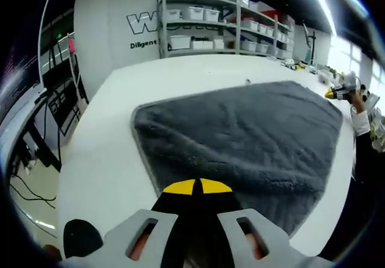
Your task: Open the folded towel by lifting each exposed corner and separating the folded layers until the towel lies flat within the target outline without major curled edges
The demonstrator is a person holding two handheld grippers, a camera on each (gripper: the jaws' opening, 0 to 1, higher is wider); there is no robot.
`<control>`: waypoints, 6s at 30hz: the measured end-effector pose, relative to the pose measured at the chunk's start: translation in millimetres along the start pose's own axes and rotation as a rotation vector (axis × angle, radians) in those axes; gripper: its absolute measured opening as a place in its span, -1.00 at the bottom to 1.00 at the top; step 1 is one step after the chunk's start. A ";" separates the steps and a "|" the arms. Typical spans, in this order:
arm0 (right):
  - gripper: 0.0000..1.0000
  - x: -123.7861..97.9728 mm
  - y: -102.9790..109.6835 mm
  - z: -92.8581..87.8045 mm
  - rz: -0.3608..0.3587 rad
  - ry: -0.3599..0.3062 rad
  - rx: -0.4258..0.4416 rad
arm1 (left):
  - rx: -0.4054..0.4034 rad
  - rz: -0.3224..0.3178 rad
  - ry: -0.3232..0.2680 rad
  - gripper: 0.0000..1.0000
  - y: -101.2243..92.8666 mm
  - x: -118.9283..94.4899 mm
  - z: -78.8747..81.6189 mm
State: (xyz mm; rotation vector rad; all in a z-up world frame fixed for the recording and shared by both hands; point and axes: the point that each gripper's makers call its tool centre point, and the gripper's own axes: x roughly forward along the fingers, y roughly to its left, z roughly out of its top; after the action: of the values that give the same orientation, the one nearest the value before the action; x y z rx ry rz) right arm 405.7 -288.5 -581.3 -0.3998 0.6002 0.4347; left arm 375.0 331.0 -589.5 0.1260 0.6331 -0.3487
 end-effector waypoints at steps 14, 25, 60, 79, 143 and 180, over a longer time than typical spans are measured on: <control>-1.00 12.7 16.7 -18.2 0.064 0.079 -0.005 | 0.014 0.014 0.056 -0.99 3.0 5.5 -12.3; -1.00 8.8 22.8 -20.3 0.073 0.064 -0.003 | 0.000 0.049 0.077 -0.99 1.5 -0.7 -17.9; -1.00 -4.7 18.4 -24.2 0.083 0.060 -0.032 | -0.015 0.042 0.091 -0.99 -14.6 -22.2 -26.3; -1.00 -20.9 42.3 -30.9 0.217 0.081 -0.091 | 0.061 -0.042 0.182 -0.99 -10.6 -28.1 -31.8; -1.00 -44.2 81.4 -47.6 0.446 0.109 -0.241 | 0.155 -0.191 0.225 -0.99 -54.8 -42.4 -41.8; -1.00 -59.5 83.0 -59.0 0.439 0.146 -0.175 | 0.403 -0.250 0.209 -0.99 -58.0 -53.6 -57.5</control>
State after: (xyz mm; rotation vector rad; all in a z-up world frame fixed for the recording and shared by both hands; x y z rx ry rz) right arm 293.8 -263.4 -608.5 -0.4702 0.7981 0.8875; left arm 282.1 304.5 -603.9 0.4758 0.7813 -0.7099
